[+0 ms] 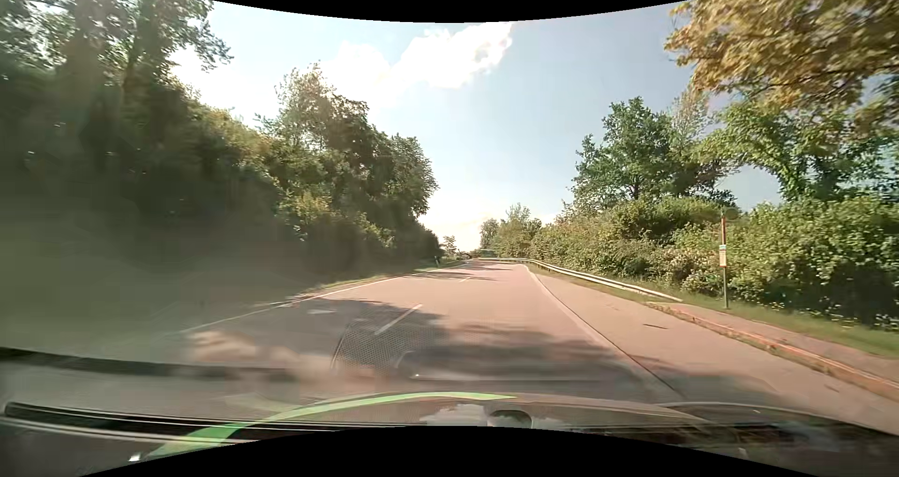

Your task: Follow the waypoints while adhering to traffic rules and regulations

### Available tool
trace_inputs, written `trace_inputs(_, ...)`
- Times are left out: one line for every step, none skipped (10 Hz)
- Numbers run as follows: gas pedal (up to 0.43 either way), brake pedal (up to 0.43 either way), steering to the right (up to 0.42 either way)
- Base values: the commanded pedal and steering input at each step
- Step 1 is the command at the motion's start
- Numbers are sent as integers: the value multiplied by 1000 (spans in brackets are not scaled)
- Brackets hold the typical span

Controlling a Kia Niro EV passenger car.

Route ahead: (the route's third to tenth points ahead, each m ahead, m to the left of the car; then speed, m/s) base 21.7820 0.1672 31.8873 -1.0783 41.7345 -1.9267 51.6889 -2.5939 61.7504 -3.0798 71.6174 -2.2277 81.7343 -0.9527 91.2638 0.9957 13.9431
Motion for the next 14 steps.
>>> trace_inputs(268,0,45)
trace_inputs(268,0,42)
trace_inputs(268,0,38)
trace_inputs(268,0,31)
trace_inputs(280,0,26)
trace_inputs(287,0,24)
trace_inputs(287,0,22)
trace_inputs(287,0,19)
trace_inputs(287,0,12)
trace_inputs(287,0,8)
trace_inputs(287,0,8)
trace_inputs(280,0,9)
trace_inputs(260,0,11)
trace_inputs(248,0,11)
